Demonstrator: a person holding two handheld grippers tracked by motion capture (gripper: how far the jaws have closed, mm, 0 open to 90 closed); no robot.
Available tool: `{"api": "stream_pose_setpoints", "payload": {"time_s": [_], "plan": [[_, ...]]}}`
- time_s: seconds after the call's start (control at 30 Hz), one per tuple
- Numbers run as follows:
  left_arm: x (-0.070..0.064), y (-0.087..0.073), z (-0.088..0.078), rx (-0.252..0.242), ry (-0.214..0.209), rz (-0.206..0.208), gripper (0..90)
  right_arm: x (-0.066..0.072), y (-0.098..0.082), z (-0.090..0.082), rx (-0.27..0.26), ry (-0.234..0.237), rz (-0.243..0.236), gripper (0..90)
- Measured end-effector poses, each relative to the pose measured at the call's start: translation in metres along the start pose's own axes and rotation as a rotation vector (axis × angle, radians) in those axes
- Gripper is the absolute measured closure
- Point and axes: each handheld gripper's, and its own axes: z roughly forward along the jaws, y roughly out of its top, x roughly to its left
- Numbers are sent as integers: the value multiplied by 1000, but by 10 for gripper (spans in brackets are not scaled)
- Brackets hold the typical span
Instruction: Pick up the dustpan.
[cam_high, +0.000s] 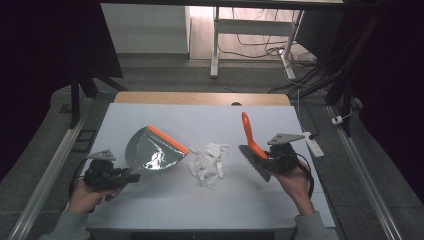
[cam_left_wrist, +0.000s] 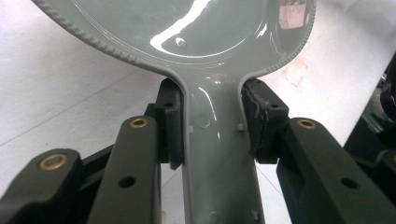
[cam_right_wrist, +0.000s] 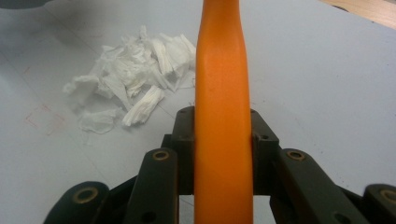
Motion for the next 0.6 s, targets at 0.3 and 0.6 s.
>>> {"api": "stream_pose_setpoints", "payload": {"time_s": [0.3, 0.6], "plan": [[-12, -6, 0, 13, -22, 41, 619, 1, -1, 2, 3, 3, -1, 701], [-20, -9, 2, 37, -67, 85, 618, 2, 0, 1, 1, 5, -5, 701]]}}
